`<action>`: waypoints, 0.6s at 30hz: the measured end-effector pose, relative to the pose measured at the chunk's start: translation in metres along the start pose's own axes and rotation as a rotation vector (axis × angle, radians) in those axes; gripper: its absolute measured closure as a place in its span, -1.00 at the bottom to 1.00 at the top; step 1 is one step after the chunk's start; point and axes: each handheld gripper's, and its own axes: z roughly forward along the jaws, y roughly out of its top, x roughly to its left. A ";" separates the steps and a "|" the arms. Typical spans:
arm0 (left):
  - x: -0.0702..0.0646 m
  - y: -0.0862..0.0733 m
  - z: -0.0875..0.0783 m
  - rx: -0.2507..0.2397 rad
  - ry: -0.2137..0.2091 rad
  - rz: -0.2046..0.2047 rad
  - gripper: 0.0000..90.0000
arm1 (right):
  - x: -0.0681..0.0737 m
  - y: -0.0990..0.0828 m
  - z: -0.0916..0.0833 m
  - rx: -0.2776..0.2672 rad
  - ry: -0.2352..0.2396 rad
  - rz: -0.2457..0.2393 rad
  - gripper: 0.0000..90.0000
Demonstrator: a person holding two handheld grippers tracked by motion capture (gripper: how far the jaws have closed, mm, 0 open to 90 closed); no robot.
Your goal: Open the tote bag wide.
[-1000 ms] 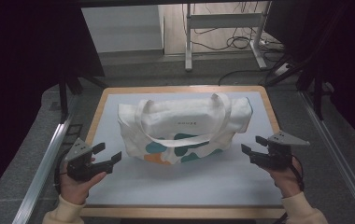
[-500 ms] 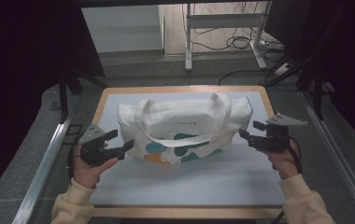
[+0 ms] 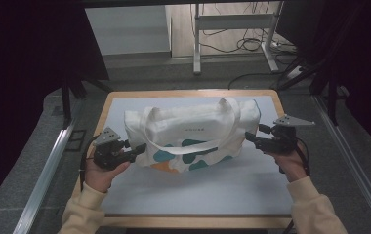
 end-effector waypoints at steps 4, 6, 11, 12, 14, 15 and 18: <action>0.001 -0.001 -0.001 -0.012 -0.009 0.003 0.58 | 0.002 0.000 0.002 0.004 0.008 -0.011 -0.12; 0.001 -0.002 -0.002 -0.016 -0.013 0.005 0.68 | 0.003 0.000 0.004 0.007 0.008 -0.021 -0.01; 0.001 -0.003 -0.002 -0.021 -0.017 0.010 0.81 | 0.009 -0.001 0.008 0.024 -0.031 -0.055 0.40; 0.001 -0.003 -0.002 -0.022 -0.017 0.011 0.82 | 0.009 -0.001 0.008 0.024 -0.037 -0.058 0.47; 0.001 -0.003 -0.002 -0.024 -0.018 0.010 0.84 | 0.009 -0.001 0.006 0.016 -0.039 -0.055 0.61; 0.001 -0.003 -0.002 -0.024 -0.018 0.010 0.84 | 0.008 0.000 0.006 0.010 -0.037 -0.056 0.68; 0.000 -0.004 -0.004 -0.029 -0.015 0.011 0.86 | 0.009 0.000 0.003 0.003 -0.038 -0.064 0.81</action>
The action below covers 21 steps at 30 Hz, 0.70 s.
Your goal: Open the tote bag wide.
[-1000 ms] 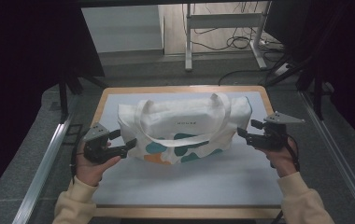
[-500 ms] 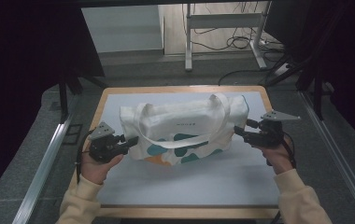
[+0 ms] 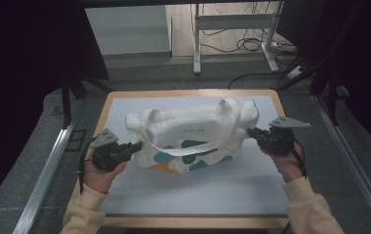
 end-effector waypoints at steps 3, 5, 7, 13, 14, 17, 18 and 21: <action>-0.001 -0.001 -0.002 -0.004 0.008 0.004 0.87 | 0.004 0.000 -0.004 -0.030 -0.012 -0.022 0.86; -0.001 -0.002 -0.005 -0.008 0.012 0.008 0.87 | 0.008 -0.002 -0.008 -0.045 -0.020 -0.041 0.87; -0.001 -0.005 -0.007 -0.012 0.010 0.009 0.87 | 0.012 -0.005 -0.012 -0.064 -0.024 -0.057 0.87; -0.004 -0.015 -0.011 -0.015 0.003 0.023 0.87 | 0.019 -0.020 -0.020 -0.080 -0.010 -0.068 0.89; -0.004 -0.015 -0.011 -0.015 0.003 0.023 0.87 | 0.019 -0.020 -0.020 -0.080 -0.010 -0.068 0.89; -0.006 -0.024 -0.009 -0.005 0.000 0.027 0.88 | 0.022 -0.030 -0.019 -0.075 -0.001 -0.091 0.89; -0.006 -0.025 -0.008 -0.002 -0.002 0.024 0.88 | 0.022 -0.032 -0.018 -0.072 0.002 -0.090 0.89; -0.007 -0.028 -0.005 0.002 -0.002 0.026 0.88 | 0.022 -0.036 -0.015 -0.063 0.007 -0.084 0.89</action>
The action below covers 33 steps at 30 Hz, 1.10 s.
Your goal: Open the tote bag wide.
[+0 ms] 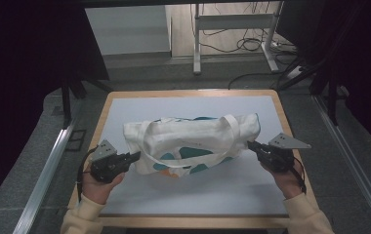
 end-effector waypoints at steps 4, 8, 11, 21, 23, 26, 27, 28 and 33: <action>0.000 -0.003 0.003 0.010 0.002 0.005 0.89 | 0.001 -0.004 0.003 0.013 -0.003 -0.003 0.90; -0.001 -0.009 0.008 0.024 -0.003 0.004 0.89 | 0.002 -0.014 0.009 0.029 0.006 0.010 0.90; -0.002 -0.012 0.009 0.028 0.001 0.014 0.90 | 0.002 -0.018 0.012 0.041 0.012 0.016 0.90; 0.000 -0.022 0.021 0.060 0.007 0.017 0.91 | 0.003 -0.028 0.021 0.091 0.019 0.018 0.90; 0.000 -0.023 0.022 0.063 0.008 0.016 0.91 | 0.004 -0.030 0.023 0.099 0.022 0.019 0.90; 0.000 -0.025 0.024 0.070 0.011 0.018 0.91 | 0.004 -0.032 0.025 0.110 0.023 0.020 0.90; -0.001 -0.026 0.025 0.070 0.012 0.015 0.91 | 0.004 -0.033 0.025 0.114 0.024 0.023 0.90; 0.000 -0.026 0.026 0.075 0.013 0.019 0.91 | 0.004 -0.033 0.026 0.115 0.026 0.022 0.90; 0.001 -0.032 0.033 0.111 0.029 0.030 0.92 | 0.005 -0.038 0.030 0.145 0.024 0.015 0.90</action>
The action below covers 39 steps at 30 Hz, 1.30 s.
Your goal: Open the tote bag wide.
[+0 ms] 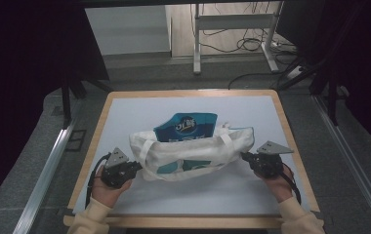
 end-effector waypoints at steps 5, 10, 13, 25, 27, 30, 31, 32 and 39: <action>0.003 -0.002 0.004 0.009 -0.006 -0.017 0.92 | 0.000 -0.004 0.006 0.032 0.006 0.008 0.90; 0.003 -0.004 0.013 0.046 0.008 -0.008 0.92 | 0.000 -0.007 0.011 0.068 0.005 0.008 0.90; 0.006 -0.006 0.022 0.073 0.011 -0.015 0.92 | 0.001 -0.008 0.015 0.092 0.006 0.002 0.90; 0.009 -0.009 0.039 0.133 -0.002 -0.028 0.91 | 0.002 -0.012 0.022 0.139 0.010 -0.004 0.90; 0.009 -0.009 0.041 0.137 -0.004 -0.029 0.91 | 0.002 -0.013 0.024 0.144 0.008 -0.007 0.90; 0.009 -0.010 0.043 0.135 -0.006 -0.035 0.91 | 0.003 -0.014 0.026 0.160 -0.001 -0.019 0.90; 0.009 -0.010 0.043 0.133 -0.005 -0.040 0.91 | 0.003 -0.014 0.027 0.161 -0.001 -0.019 0.90; 0.009 -0.010 0.043 0.132 -0.006 -0.041 0.91 | 0.003 -0.015 0.026 0.162 0.000 -0.017 0.90; 0.010 -0.011 0.037 0.141 -0.008 -0.028 0.60 | 0.002 -0.015 0.023 0.158 -0.002 -0.009 0.53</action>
